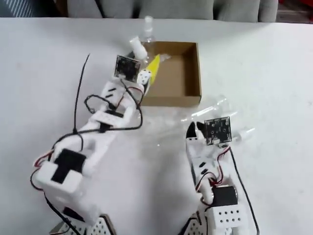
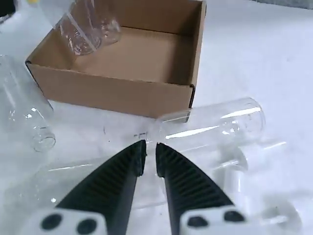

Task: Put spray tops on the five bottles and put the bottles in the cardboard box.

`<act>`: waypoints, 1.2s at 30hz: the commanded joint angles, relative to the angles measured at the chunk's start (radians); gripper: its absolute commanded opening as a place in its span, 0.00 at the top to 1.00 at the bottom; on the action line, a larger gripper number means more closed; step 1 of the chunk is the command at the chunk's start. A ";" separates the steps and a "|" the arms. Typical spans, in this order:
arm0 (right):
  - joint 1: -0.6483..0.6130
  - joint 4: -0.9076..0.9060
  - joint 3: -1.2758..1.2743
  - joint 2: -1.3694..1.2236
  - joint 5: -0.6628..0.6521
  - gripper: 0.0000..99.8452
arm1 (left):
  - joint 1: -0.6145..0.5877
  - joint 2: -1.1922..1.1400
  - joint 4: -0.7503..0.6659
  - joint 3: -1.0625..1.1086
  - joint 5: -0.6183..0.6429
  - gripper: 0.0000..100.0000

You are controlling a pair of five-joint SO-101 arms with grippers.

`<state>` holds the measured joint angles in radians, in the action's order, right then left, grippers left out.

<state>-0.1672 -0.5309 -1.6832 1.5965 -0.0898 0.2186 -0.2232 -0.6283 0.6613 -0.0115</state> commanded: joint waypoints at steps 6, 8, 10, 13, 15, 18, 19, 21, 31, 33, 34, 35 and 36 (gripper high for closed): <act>0.007 -0.002 -0.012 0.008 0.000 0.99 | -0.031 -0.139 0.028 -0.256 -0.026 0.98; 0.007 -0.002 -0.012 0.008 0.000 0.99 | -0.036 -0.170 0.028 -0.270 -0.026 0.98; 0.007 -0.002 -0.012 0.008 0.000 0.99 | -0.038 -0.191 0.028 -0.273 -0.026 0.98; 0.007 -0.002 -0.012 0.008 0.000 0.99 | -0.038 -0.216 0.026 -0.275 -0.028 0.98; 0.007 -0.002 -0.012 0.008 0.000 0.99 | -0.036 -0.225 0.026 -0.276 -0.028 0.98; 0.007 -0.002 -0.012 0.008 0.000 0.99 | -0.038 -0.245 0.028 -0.299 -0.028 0.98; 0.007 -0.002 -0.012 0.008 0.000 0.99 | -0.044 -0.260 0.028 -0.315 -0.028 0.98; 0.007 -0.002 -0.012 0.008 0.000 0.99 | -0.048 -0.295 0.028 -0.356 -0.025 0.98; 0.007 -0.002 -0.012 0.007 0.000 0.99 | -0.053 -0.414 0.029 -0.445 -0.026 0.98; 0.007 -0.002 -0.012 0.007 -0.002 0.99 | -0.053 -0.415 0.029 -0.445 -0.026 0.98; 0.007 -0.002 -0.012 0.007 -0.002 0.99 | -0.053 -0.415 0.029 -0.445 -0.026 0.98; 0.007 -0.002 -0.012 0.007 -0.002 0.99 | -0.053 -0.415 0.029 -0.445 -0.026 0.98; 0.007 -0.002 -0.012 0.007 -0.002 0.99 | -0.053 -0.415 0.029 -0.445 -0.026 0.98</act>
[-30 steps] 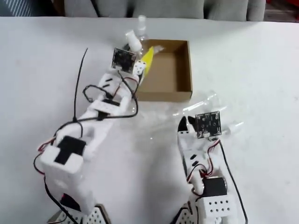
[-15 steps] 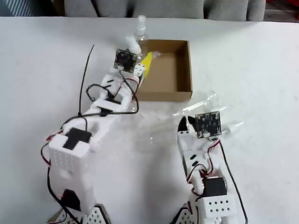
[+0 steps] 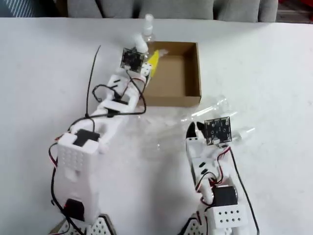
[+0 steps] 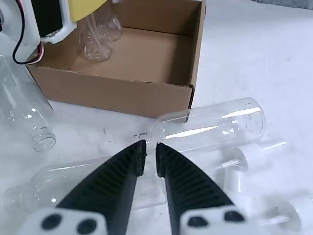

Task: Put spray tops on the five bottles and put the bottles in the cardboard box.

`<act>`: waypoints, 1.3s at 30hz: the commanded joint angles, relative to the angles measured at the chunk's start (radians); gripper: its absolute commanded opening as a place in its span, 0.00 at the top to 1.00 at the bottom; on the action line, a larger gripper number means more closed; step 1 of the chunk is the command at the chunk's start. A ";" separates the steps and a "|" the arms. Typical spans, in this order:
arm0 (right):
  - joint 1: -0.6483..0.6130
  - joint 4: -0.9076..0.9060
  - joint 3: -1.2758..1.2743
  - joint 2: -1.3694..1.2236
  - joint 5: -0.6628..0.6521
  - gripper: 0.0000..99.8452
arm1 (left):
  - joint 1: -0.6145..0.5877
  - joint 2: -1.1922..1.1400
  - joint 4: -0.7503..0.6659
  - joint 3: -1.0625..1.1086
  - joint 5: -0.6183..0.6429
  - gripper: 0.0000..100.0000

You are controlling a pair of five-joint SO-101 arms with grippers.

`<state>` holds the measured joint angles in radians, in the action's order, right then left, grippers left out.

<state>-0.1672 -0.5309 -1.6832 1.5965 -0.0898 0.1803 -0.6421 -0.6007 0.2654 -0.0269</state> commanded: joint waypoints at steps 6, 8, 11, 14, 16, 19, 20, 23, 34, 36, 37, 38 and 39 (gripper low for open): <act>0.007 -0.002 -0.012 0.007 -0.006 0.99 | -0.018 0.004 0.002 -0.048 -0.011 0.98; 0.008 -0.002 -0.012 0.007 -0.006 0.99 | -0.025 0.005 0.002 -0.048 -0.011 0.98; 0.008 -0.002 -0.012 0.007 -0.006 0.99 | -0.030 0.005 0.002 -0.048 -0.011 0.98; 0.008 -0.002 -0.012 0.007 -0.008 0.99 | -0.036 0.005 0.002 -0.048 -0.006 0.92; 0.008 -0.002 -0.012 0.007 -0.008 0.99 | -0.038 0.005 0.002 -0.048 -0.003 0.84; 0.008 -0.002 -0.012 0.007 -0.008 0.99 | -0.038 0.005 0.003 -0.046 -0.003 0.74; 0.008 -0.002 -0.012 0.007 -0.008 0.99 | -0.038 0.005 0.003 -0.046 -0.003 0.72; 0.008 -0.002 -0.012 0.007 -0.008 0.99 | -0.038 0.005 0.003 -0.046 -0.003 0.71; 0.008 -0.002 -0.012 0.007 -0.009 0.99 | -0.038 0.008 0.003 -0.048 -0.003 0.71; 0.008 -0.002 -0.012 0.007 -0.009 0.99 | -0.039 0.008 0.003 -0.048 -0.003 0.71; 0.008 -0.002 -0.012 0.007 -0.009 0.99 | -0.039 0.010 0.003 -0.048 -0.003 0.71; 0.008 -0.002 -0.012 0.007 -0.009 0.99 | -0.044 0.015 0.003 -0.048 -0.003 0.71; 0.008 -0.002 -0.012 0.007 -0.009 0.99 | -0.047 0.025 0.003 -0.046 -0.003 0.71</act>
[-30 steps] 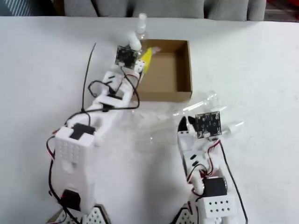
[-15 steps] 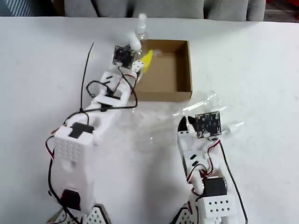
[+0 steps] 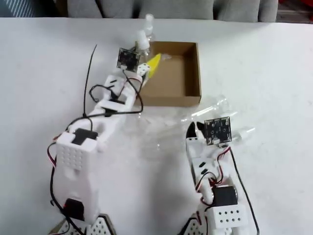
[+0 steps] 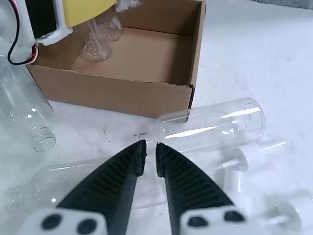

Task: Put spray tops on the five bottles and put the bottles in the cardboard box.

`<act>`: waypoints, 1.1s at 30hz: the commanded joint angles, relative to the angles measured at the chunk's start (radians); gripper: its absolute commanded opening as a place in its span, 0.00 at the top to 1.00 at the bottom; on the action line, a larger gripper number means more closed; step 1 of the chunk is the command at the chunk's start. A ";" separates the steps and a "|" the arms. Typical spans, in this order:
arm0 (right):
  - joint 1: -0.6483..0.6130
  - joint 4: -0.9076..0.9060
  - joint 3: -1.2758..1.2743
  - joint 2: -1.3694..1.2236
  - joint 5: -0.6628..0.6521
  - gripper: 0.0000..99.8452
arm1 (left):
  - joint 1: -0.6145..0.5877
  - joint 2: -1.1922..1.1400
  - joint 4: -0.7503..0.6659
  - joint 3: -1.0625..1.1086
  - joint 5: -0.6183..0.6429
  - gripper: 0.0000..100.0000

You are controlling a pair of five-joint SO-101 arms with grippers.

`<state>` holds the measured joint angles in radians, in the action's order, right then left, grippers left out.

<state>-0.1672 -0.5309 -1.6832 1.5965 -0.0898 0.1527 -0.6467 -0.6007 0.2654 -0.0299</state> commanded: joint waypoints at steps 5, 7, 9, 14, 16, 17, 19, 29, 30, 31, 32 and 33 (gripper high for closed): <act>0.008 -0.002 -0.012 0.007 -0.009 0.99 | -0.018 0.157 0.055 0.051 0.000 0.71; 0.008 -0.002 -0.012 0.007 -0.009 0.99 | -0.012 0.219 0.057 0.103 0.000 0.71; 0.008 -0.002 -0.012 0.007 -0.009 0.99 | -0.010 0.272 0.057 0.152 0.000 0.71; 0.008 -0.002 -0.012 0.007 -0.009 0.99 | -0.010 0.387 0.058 0.272 0.000 0.71; 0.008 -0.002 -0.012 0.007 -0.009 0.99 | -0.010 0.446 0.058 0.339 0.000 0.71; 0.008 -0.002 -0.012 0.007 -0.009 0.99 | -0.010 0.478 0.058 0.373 0.000 0.71; 0.008 -0.002 -0.012 0.007 -0.009 0.99 | -0.010 0.555 0.058 0.453 0.000 0.71; 0.008 -0.004 -0.012 0.007 -0.009 0.99 | -0.021 1.043 0.279 0.812 0.000 0.71; 0.010 -0.004 -0.012 0.007 -0.009 0.99 | -0.021 1.098 0.345 0.827 0.000 0.71; 0.010 -0.004 -0.012 0.007 -0.009 0.99 | -0.021 1.152 0.413 0.839 0.000 0.71; 0.010 -0.004 -0.012 0.007 -0.009 0.99 | -0.021 1.207 0.476 0.850 0.000 0.71; 0.010 -0.004 -0.012 0.007 -0.009 0.99 | -0.021 1.260 0.543 0.855 0.000 0.71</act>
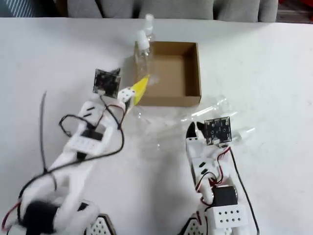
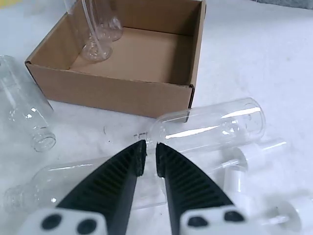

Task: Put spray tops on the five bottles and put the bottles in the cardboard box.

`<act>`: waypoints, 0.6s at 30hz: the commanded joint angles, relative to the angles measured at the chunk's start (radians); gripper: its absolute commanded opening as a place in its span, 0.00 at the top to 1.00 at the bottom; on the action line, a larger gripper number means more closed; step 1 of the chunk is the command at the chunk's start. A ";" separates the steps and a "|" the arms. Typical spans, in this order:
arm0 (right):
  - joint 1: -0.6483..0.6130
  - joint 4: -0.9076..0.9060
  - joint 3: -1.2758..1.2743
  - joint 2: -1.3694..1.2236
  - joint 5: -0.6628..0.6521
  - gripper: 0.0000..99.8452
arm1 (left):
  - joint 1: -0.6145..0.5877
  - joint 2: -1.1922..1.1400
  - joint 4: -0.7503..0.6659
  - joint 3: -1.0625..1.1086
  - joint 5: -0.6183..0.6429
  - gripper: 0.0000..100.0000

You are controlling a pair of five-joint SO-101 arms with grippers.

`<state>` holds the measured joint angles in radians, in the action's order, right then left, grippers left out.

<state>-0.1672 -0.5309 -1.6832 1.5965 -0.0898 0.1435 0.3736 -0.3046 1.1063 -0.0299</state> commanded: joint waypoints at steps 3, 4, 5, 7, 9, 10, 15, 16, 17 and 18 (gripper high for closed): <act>0.010 -0.004 -0.012 0.007 -0.009 0.99 | -0.012 0.398 0.460 0.015 0.000 0.71; 0.010 -0.005 -0.012 0.007 -0.009 0.99 | -0.007 0.446 0.528 0.012 0.000 0.71; 0.010 -0.010 -0.012 0.007 -0.009 0.99 | -0.002 0.492 0.592 0.012 0.000 0.71; 0.010 -0.021 -0.012 0.007 -0.009 0.99 | 0.001 0.575 0.698 0.011 0.000 0.71; 0.010 -0.025 -0.012 0.007 -0.009 0.99 | -0.004 0.644 0.776 0.011 0.000 0.71; 0.010 -0.025 -0.012 0.007 -0.009 0.99 | -0.004 0.674 0.813 0.011 0.000 0.71; 0.012 -0.053 -0.012 0.007 -0.009 0.99 | -0.025 0.825 1.037 -0.002 0.000 0.71; 0.012 -0.059 -0.012 0.007 -0.009 0.99 | -0.035 0.851 1.088 -0.012 0.000 0.71; 0.019 -0.061 -0.012 0.007 -0.009 0.99 | -0.045 0.880 1.142 -0.028 0.000 0.71; 0.028 -0.059 -0.012 0.007 -0.009 0.99 | -0.056 0.906 1.191 -0.043 0.000 0.71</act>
<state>-0.1657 -0.5877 -1.6832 1.5965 -0.0898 0.1281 1.1653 0.7004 1.1308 -0.0299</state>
